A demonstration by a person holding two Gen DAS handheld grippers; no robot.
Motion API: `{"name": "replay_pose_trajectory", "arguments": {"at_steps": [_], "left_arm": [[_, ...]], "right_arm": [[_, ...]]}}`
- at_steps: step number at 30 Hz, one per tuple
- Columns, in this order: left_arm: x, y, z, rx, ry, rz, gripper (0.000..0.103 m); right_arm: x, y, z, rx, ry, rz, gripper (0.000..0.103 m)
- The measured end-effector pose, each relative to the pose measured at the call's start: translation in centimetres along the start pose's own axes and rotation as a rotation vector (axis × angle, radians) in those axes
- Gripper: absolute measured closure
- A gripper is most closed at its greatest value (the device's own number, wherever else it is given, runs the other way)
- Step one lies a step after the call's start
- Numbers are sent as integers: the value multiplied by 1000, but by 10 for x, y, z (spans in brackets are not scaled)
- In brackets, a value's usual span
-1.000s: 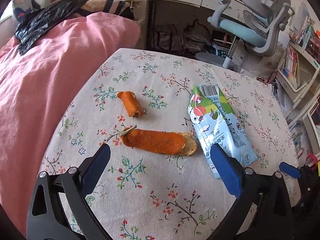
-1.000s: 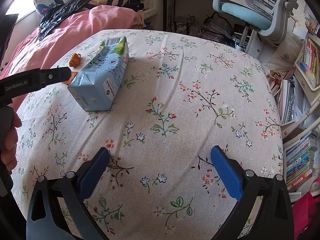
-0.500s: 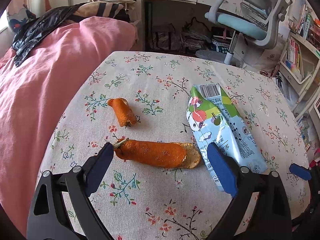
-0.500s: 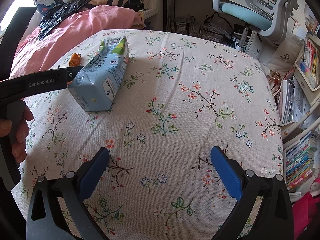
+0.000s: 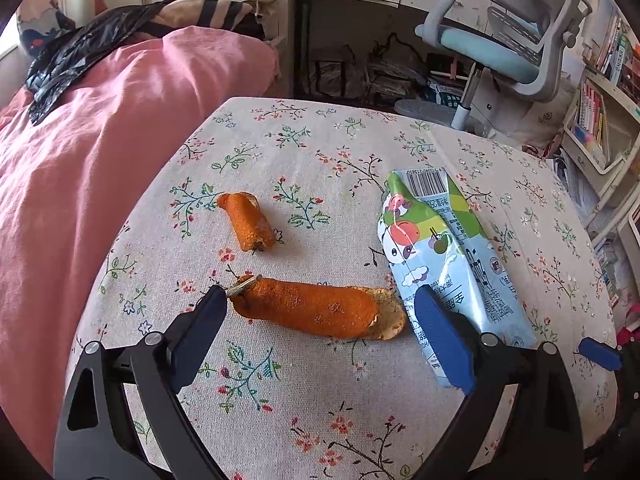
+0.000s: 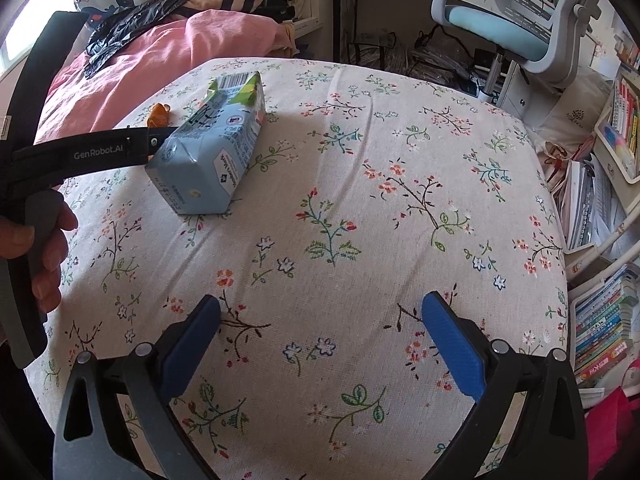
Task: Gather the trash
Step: 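Move left tool toward orange peel while right tool approaches milk carton, then grasp milk carton with right tool while left tool grasps and lifts orange peel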
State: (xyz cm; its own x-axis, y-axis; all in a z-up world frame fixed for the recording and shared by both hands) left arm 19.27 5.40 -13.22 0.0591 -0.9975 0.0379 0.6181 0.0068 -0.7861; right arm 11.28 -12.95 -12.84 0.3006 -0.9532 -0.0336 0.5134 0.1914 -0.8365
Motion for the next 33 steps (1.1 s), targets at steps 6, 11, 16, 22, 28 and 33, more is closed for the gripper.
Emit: {"name": "replay_pose_trajectory", "arguments": {"at_steps": [6,11,16,22,28,33], "left_arm": [[-3,3,-3,-6,3,14,12],[-10,4,-1,-7,-23,4,12],[-15,3,0,-11,-41,14,22],[-39,-10,12,21,-153,-2,22],[-32,-1,15,7,-108,-11,22],[-11,11,17,16,-17,-75,22]], "right_arm": [[-5,0,0,-4,-27,25,6],[-7,-29,10,146,-21,49,6],[-32,-30,30,179,-16,161,6],[-61,-4,60,138,-40,185,6],[-65,30,77,78,-3,183,7],[-51,30,57,12,25,215,45]]}}
Point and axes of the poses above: each gripper's, at about its wrist camera, not at the fingertips, and y roughly the way its jaws point, x to its right, z to its top, the point moved 9 cm from there along y, roughly the way its jaws point, and after that the axes turned 2 degrees about y, right-handed, at the moved point
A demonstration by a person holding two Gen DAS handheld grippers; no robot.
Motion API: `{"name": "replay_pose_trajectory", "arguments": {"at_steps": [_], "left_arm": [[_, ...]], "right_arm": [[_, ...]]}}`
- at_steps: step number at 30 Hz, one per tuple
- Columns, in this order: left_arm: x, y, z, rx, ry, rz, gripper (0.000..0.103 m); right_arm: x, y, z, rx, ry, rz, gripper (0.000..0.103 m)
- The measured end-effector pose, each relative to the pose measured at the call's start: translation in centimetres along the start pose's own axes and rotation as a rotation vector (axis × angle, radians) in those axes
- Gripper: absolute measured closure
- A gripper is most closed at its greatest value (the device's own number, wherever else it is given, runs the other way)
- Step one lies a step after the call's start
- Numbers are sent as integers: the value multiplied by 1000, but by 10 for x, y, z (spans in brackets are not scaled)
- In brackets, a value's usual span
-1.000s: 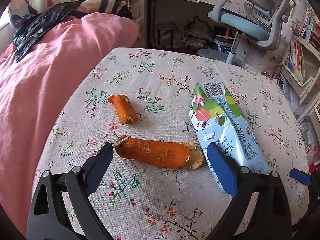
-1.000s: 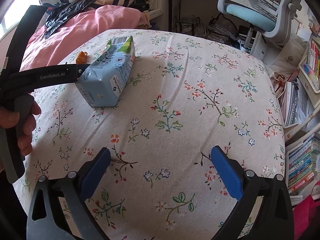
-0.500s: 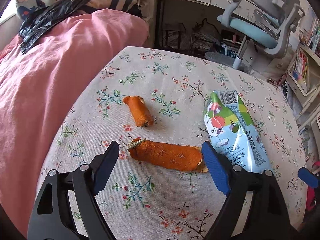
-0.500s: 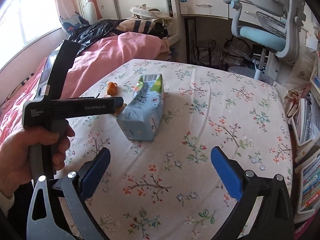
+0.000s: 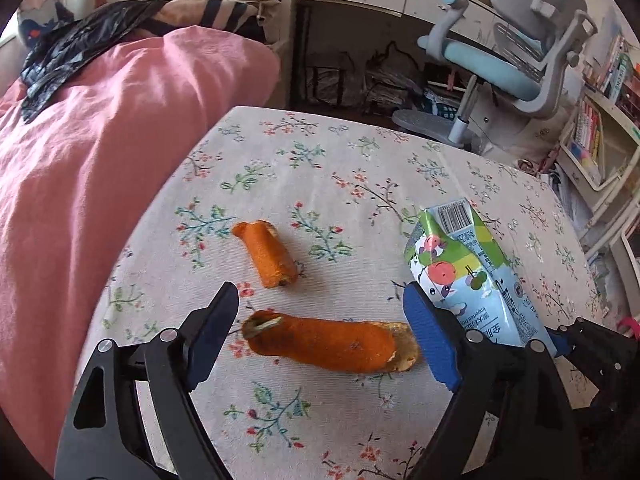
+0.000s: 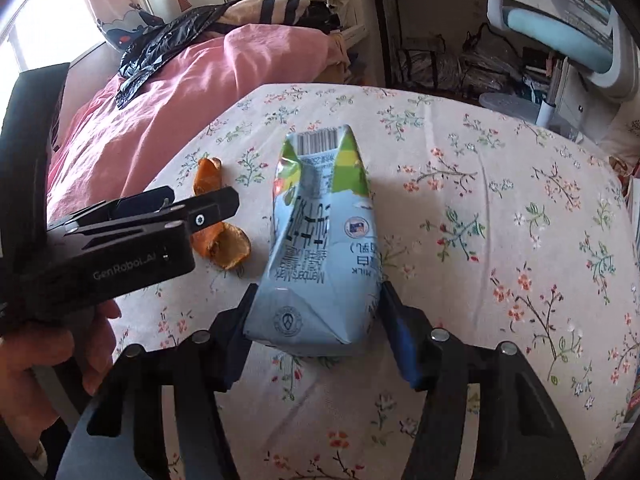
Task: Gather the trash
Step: 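Grasp milk carton with right tool while left tool grasps and lifts orange peel, then carry carton and peel over yellow bin and open both tools to drop them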
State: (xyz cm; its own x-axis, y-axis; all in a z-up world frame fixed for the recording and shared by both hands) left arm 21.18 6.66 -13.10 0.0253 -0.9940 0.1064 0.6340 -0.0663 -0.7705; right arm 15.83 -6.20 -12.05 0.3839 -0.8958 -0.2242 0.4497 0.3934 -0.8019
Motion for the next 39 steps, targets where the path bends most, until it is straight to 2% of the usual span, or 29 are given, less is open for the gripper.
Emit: {"name": "replay_pose_trajectory", "arguments": {"at_steps": [3,5,7,9,10,11,12,14,17,23,24,25,26,27,28,30,32,39], "left_arm": [[17,4,-9,-43,58,-50,22],[29,1,-18,-107,90,-106,22],[41,-8,-31,-193,84,-213,25],[50,-21,-42,-267,25,-359,31],[51,-27,-45,-275,0,-402,31],[48,-32,-44,-254,0,-392,31],[45,-34,-43,-223,17,-355,31],[39,-31,-40,-171,41,-278,31],[36,-17,-41,-165,59,-198,31],[45,-2,-25,-112,28,-166,31],[47,1,-22,-106,36,-149,34],[48,3,-21,-98,67,-108,41],[52,6,-20,-95,110,-70,61],[58,6,-20,-95,150,-52,77],[68,6,-22,-99,182,-62,81],[86,2,-24,-98,229,-80,84],[100,-3,-24,-68,270,-65,85],[122,-39,-8,18,166,-210,85]], "right_arm": [[12,-23,-25,-17,-17,-16,45],[25,-41,-45,-31,-9,-38,45],[37,-57,-64,-46,12,-44,45],[47,-70,-80,-58,30,-34,45],[51,-76,-86,-52,33,-32,45],[53,-79,-89,-45,38,-29,41],[55,-83,-91,-29,45,-17,30],[57,-88,-92,9,60,12,21],[60,-85,-87,33,87,38,20],[58,-77,-69,76,116,55,20],[57,-72,-66,69,112,46,20],[57,-70,-66,58,107,37,21],[57,-67,-65,55,91,18,28],[56,-66,-65,47,75,12,41],[56,-66,-66,44,68,11,46],[58,-69,-68,44,66,17,46],[61,-74,-72,52,79,23,46],[71,-106,-81,121,144,53,46]]}}
Point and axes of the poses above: each gripper's, at about its wrist camera, not at the fingertips, and y roughly the way its jaws point, x to its right, z to its top, the point moved 9 cm from there along y, roughly the way its jaws point, and after that the axes turned 2 degrees about y, right-handed, at the moved point
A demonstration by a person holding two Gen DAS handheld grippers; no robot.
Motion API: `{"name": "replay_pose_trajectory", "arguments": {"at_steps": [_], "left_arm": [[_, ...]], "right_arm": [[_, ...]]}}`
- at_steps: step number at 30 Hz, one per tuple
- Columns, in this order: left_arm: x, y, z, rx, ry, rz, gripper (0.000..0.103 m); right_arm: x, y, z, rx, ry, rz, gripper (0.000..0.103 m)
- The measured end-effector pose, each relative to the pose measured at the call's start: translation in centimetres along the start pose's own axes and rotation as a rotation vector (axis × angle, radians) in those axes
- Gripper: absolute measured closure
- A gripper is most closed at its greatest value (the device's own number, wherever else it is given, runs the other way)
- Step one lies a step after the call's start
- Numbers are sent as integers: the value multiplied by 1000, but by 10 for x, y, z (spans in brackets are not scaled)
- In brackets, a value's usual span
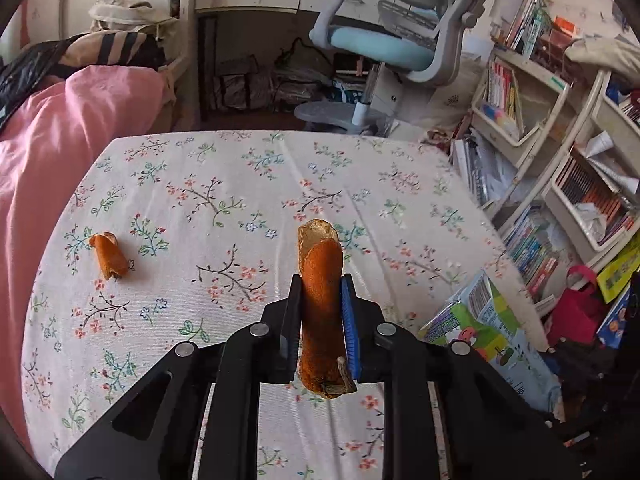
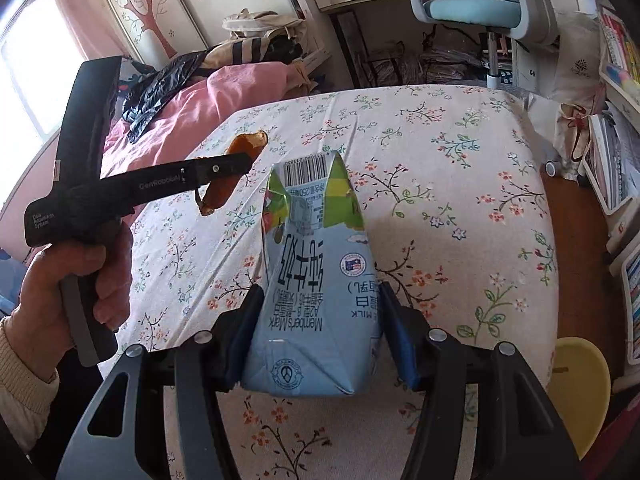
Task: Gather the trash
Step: 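Carry carton and peel over yellow bin and open both tools to drop them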
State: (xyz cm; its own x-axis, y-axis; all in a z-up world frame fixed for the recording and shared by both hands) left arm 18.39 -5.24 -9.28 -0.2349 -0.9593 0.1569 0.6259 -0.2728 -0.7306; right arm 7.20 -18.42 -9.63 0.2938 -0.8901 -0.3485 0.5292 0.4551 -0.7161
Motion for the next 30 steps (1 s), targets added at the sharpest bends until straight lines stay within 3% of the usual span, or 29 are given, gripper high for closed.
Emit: {"name": "replay_pose_trajectory", "arguments": {"at_steps": [14,23,30], "left_arm": [[140,-25,-13,60,140,-90,85],[234,-7,-43,18,223,-154,85],[302,11,-54,-19,217,-251,85]], "right_arm": [[69,-86,-23,121,122,-123,46],[137,-111,-62,114,249,-225,46],[181,-109,-85,86,351,-318,46]]}}
Point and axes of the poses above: each gripper's, at about its wrist camera, not at the fingertips, and y roughly the way its jaws point, x to its right, z to its top, the point moved 9 cm from there along y, roughly the way its jaws point, and after that the axes turned 2 degrees about y, right-handed, at the moved point
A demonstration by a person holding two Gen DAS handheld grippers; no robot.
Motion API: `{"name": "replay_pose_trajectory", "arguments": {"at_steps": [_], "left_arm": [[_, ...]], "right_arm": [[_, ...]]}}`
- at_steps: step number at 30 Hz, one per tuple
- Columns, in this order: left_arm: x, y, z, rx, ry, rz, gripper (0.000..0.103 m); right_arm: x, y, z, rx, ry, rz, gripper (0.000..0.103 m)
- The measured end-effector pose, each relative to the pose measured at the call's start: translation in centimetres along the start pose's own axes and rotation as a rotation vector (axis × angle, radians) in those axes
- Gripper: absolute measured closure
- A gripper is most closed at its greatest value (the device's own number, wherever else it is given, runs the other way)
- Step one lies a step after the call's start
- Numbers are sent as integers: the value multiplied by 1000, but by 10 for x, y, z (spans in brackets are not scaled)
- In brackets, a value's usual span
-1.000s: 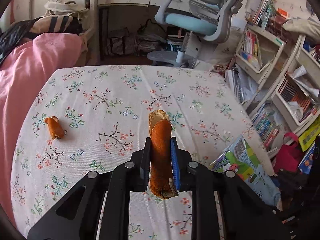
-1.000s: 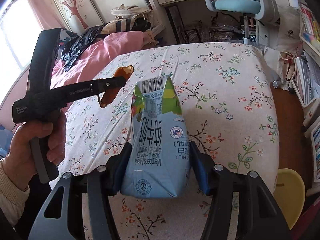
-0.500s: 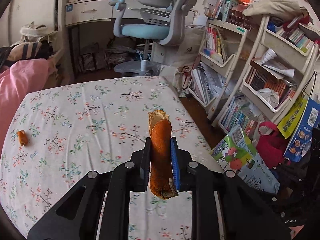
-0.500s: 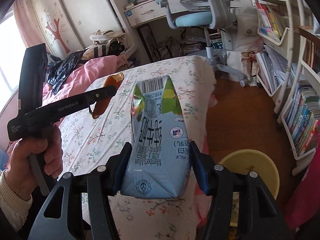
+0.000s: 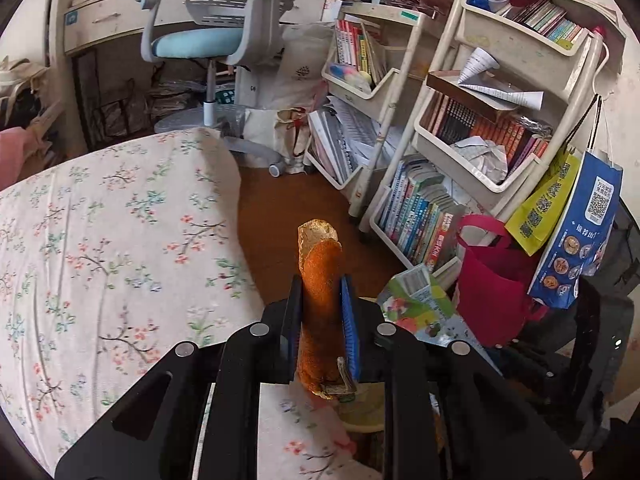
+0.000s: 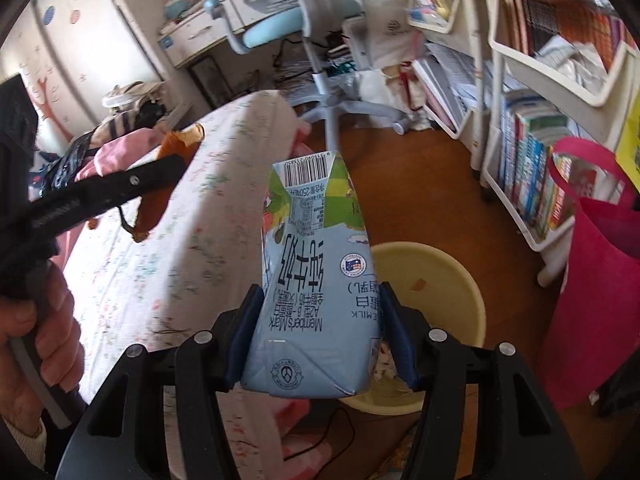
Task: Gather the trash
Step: 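Carry carton and peel over yellow bin and open both tools to drop them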
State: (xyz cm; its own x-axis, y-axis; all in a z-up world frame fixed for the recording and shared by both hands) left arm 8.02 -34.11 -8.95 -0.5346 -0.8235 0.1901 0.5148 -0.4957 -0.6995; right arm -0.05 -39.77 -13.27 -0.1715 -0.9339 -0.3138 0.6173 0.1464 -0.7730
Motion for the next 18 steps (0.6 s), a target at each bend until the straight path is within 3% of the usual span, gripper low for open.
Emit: {"name": "replay_pose_trajectory", "arguments": {"at_steps": [3,5,9,12,15,18], "left_arm": [[21,19,-5,-46,7,-60,83],[28,28,-12,-72,19,-87,76],[18,24,-10,-52,-9,-74,68],[-4,0,-1,8,-18,-27,60],[-40,-31,5,61,-36,67,47],[-86,-64,2,84,-67,171,39]], "right_arm": [[21,5,-7,-18,47,-47,37],[32,4,-9,-19,73,-62,36],[30,-7,-1,25,80,-55,35],[10,-13,9,76,33,-19,33],[-42,-21,16,119,-92,42,28],[-92,-17,11,107,-209,96,24]]}}
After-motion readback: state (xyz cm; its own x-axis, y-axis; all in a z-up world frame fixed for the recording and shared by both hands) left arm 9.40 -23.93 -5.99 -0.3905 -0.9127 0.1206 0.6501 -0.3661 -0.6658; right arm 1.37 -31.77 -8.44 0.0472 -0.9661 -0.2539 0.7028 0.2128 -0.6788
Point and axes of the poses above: each gripper's, at about its wrist camera, not at the fingertips, and y roughly the way its jaws point, x to its right, z to its top, the point moved 9 cm from there along y, roughly the way its jaws point, and after that the axes turned 2 degrees about y, right-handed, at the moved point
